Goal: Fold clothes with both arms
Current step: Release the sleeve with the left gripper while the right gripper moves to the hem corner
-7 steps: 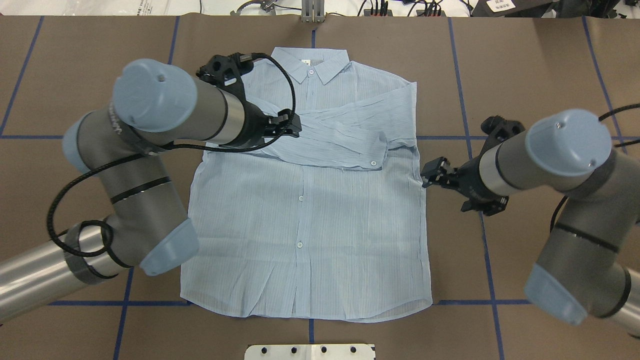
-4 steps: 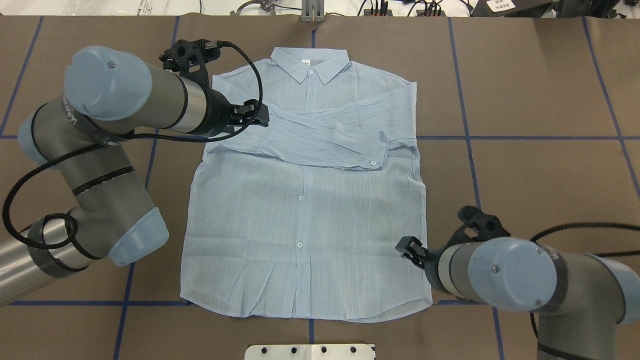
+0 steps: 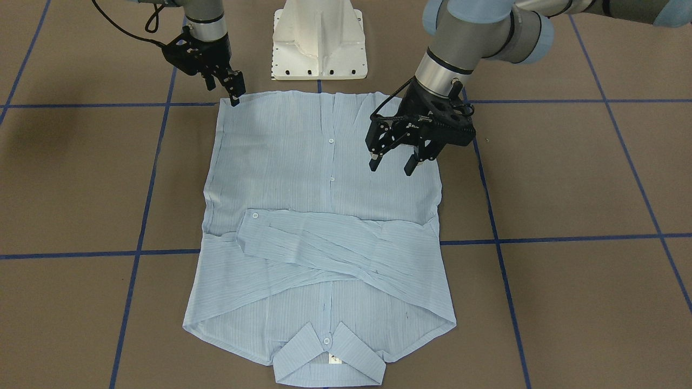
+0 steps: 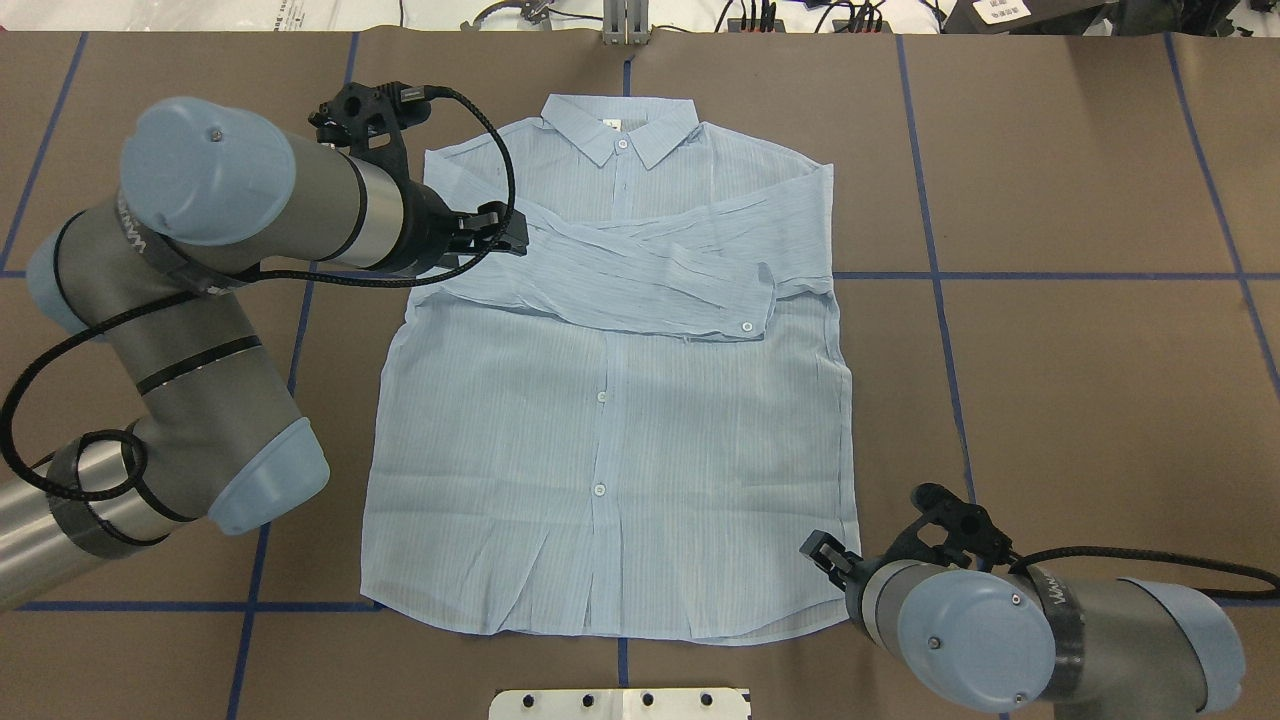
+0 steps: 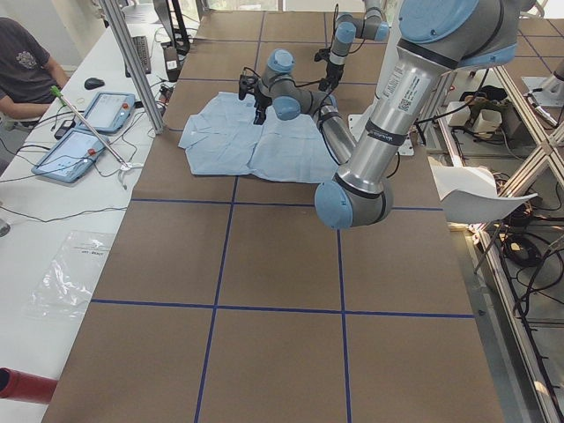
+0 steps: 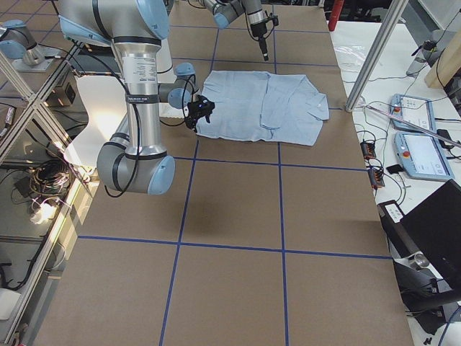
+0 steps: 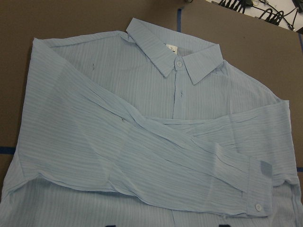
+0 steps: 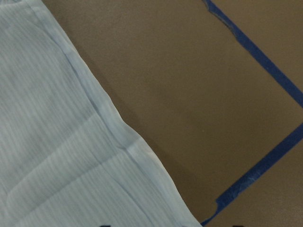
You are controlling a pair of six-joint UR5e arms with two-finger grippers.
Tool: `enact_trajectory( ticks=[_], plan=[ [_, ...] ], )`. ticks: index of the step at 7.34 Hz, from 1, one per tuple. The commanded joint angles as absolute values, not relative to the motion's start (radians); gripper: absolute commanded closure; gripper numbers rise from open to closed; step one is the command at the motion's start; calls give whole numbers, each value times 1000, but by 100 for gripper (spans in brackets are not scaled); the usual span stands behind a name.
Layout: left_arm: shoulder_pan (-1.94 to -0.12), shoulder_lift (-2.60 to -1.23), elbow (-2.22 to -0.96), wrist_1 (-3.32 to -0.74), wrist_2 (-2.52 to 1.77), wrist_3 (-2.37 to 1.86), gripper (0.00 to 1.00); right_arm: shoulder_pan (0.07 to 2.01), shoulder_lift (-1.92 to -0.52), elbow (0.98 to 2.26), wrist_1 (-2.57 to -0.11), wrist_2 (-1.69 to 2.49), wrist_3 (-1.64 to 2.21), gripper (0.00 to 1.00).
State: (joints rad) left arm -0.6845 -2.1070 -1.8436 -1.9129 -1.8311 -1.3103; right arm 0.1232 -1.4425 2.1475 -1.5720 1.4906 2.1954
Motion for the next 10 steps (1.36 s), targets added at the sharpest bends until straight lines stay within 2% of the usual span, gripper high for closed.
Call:
enact_trajectory(
  ticks=[1,3,5,6,7,9,10],
  plan=[
    [-683,-2103,-1844,-1913,-1829,-1312,22,117,-1437,2100,-1568,1486,2195,11],
    [-681,-2088,-1844,-1913,-1827,-1313,22,117,-1434,2088,-1565,1489,2195,15],
    [-680,-2088,-1838,-1913,-1827,-1313,22,118,-1437,2091,-1565,1493,2195,35],
    [-678,-2088,-1833,-1914,-1827,-1313,22,117,-1436,2092,-1563,1499,2195,38],
    [-678,-2088,-1833,-1914,-1827,-1313,22,117,-1434,2098,-1563,1500,2197,46],
    [-678,-2086,-1832,-1914,-1827,-1313,22,118,-1437,2100,-1563,1502,2195,100],
    [-678,-2082,-1832,-1914,-1828,-1313,22,117,-1439,2109,-1563,1503,2194,100]
  ],
)
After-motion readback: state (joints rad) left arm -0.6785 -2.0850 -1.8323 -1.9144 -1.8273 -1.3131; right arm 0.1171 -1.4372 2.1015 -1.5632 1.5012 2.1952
